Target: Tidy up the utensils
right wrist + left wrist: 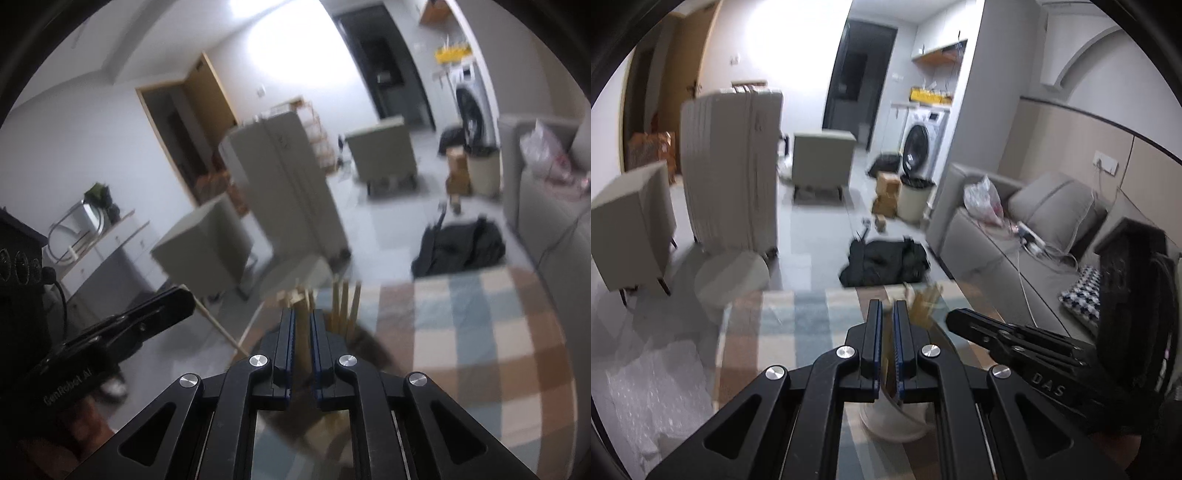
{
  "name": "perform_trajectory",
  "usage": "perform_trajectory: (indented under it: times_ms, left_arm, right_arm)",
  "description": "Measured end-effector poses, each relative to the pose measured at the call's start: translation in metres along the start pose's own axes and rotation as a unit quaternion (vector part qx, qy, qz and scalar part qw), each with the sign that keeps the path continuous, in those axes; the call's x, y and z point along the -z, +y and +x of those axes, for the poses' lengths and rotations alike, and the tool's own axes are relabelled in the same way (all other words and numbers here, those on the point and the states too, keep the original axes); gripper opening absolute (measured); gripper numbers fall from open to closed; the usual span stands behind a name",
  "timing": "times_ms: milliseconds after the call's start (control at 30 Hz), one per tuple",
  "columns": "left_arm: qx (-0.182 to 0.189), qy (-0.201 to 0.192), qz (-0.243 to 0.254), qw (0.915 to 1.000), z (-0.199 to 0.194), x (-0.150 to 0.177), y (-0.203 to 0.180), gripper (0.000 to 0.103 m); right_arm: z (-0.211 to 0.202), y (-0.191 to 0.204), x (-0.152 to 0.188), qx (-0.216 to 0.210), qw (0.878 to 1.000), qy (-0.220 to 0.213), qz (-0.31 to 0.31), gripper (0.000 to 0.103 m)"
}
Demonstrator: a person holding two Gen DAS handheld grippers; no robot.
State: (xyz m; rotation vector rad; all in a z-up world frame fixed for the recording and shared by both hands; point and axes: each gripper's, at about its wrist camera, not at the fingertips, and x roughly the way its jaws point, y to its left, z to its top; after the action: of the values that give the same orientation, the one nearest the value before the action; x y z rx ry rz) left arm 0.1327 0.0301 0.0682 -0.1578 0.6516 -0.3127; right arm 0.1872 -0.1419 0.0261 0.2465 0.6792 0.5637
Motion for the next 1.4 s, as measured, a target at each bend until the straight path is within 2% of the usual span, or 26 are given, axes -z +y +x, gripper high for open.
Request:
perform_trajectory:
  times_ms: [33,100,200,267,333,367,433,467,533,600,667,800,1133,1400]
  left_arm:
    - [0.008,0.015,-0.004,0.9998,0.002,0.001,0.0,0.002]
    - [0.0,0.04,-0.015,0.9991,0.005,0.003,0.0,0.002]
    - [-0.01,0.069,-0.044,0.9966,0.003,0.005,0.006,0.003]
    - [-0.016,0.07,-0.051,0.9961,-0.006,0.005,0.007,0.006]
    - [-0.022,0.063,-0.052,0.9965,-0.02,0.005,0.002,0.019]
    - [-0.023,0.059,-0.052,0.9967,-0.025,0.007,0.001,0.022]
    - [-0.033,0.051,-0.049,0.9969,-0.039,0.006,-0.006,0.037]
    - [-0.035,0.046,-0.049,0.9971,-0.042,0.007,-0.008,0.041]
    - [-0.045,0.037,-0.048,0.9971,-0.053,0.007,-0.013,0.057]
    - [-0.06,0.03,-0.046,0.9967,-0.064,0.008,-0.02,0.065]
    - [-0.066,0.022,-0.041,0.9967,-0.072,0.009,-0.025,0.067]
    - [-0.09,0.01,-0.029,0.9955,-0.086,0.012,-0.033,0.078]
    - [-0.123,-0.025,-0.024,0.9918,-0.119,0.025,-0.04,0.085]
    - [-0.132,-0.049,-0.021,0.9898,-0.135,0.034,-0.049,0.09]
  right_arm:
    - [0.0,-0.001,0.002,0.0,1.0,0.01,0.006,0.009]
    - [-0.005,-0.005,0.005,-0.001,1.0,0.021,0.018,0.011]
    - [-0.026,-0.009,0.012,0.014,0.999,0.013,0.03,0.021]
    - [-0.041,-0.012,0.017,0.023,0.999,0.006,0.038,0.029]
    - [-0.055,-0.013,0.02,0.031,0.999,0.002,0.044,0.038]
    - [-0.063,-0.012,0.022,0.033,0.998,0.0,0.046,0.039]
    - [-0.075,-0.01,0.023,0.036,0.998,-0.008,0.05,0.047]
    - [-0.085,-0.007,0.023,0.036,0.998,-0.014,0.051,0.049]
    - [-0.096,-0.003,0.022,0.035,0.998,-0.023,0.05,0.059]
    - [-0.109,0.005,0.021,0.032,0.998,-0.036,0.044,0.063]
    - [-0.123,0.014,0.02,0.03,0.998,-0.048,0.035,0.071]
    - [-0.147,0.033,0.022,0.036,0.997,-0.067,0.009,0.086]
    - [-0.19,0.056,0.041,0.05,0.993,-0.1,-0.026,0.103]
    - [-0.215,0.066,0.06,0.066,0.99,-0.119,-0.039,0.103]
